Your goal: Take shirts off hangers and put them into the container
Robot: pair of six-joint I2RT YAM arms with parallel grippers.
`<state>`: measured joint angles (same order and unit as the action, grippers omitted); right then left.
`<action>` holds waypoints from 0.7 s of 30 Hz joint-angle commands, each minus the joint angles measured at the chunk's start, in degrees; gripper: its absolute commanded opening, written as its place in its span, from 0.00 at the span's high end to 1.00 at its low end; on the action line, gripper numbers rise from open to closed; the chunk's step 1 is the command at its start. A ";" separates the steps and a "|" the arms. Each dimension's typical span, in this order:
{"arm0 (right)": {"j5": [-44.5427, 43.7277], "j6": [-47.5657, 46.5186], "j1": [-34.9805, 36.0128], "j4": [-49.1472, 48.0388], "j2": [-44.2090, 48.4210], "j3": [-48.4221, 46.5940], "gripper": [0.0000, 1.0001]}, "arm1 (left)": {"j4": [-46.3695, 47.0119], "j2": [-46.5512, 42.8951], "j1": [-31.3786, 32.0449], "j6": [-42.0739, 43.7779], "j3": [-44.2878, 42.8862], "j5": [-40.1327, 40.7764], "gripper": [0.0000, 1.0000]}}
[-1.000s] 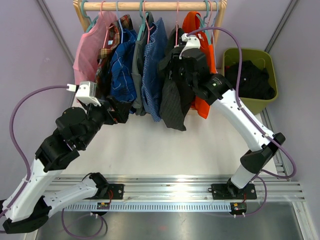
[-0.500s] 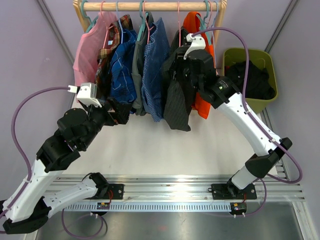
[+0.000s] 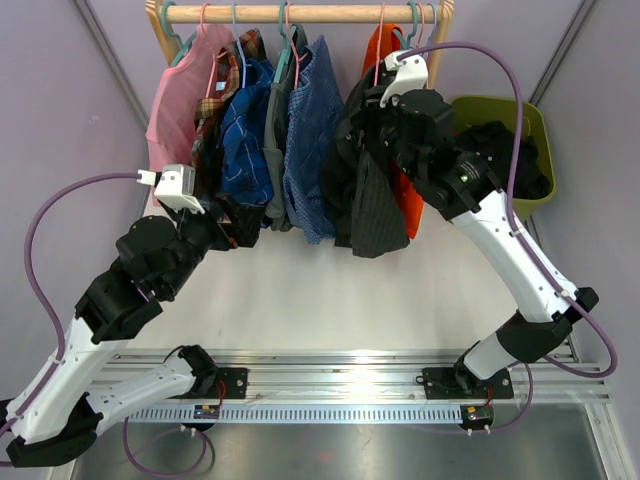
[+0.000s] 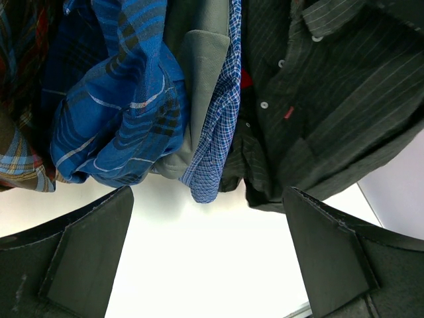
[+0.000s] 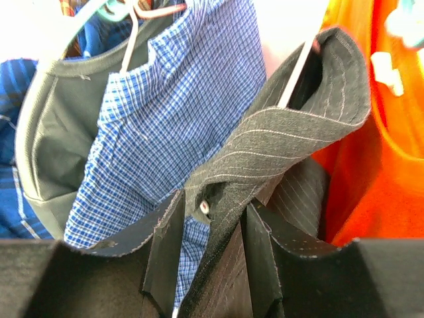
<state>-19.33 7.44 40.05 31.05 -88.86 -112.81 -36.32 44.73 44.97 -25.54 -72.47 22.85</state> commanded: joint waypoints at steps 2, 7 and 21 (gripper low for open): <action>-1.15 -1.73 -0.24 -2.05 1.50 -2.32 1.00 | 3.27 0.09 0.21 -0.48 0.75 1.23 0.01; -0.79 -1.46 -0.24 1.03 -0.69 -3.81 1.00 | 3.00 0.01 0.21 -0.48 0.92 1.49 0.01; -4.93 -11.40 -0.68 7.96 -7.99 -13.30 0.90 | 3.88 -0.17 0.21 -0.30 1.89 1.76 0.01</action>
<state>-21.80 -1.26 40.05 37.28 -94.98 -121.60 -36.18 44.73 44.97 -25.54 -70.83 23.03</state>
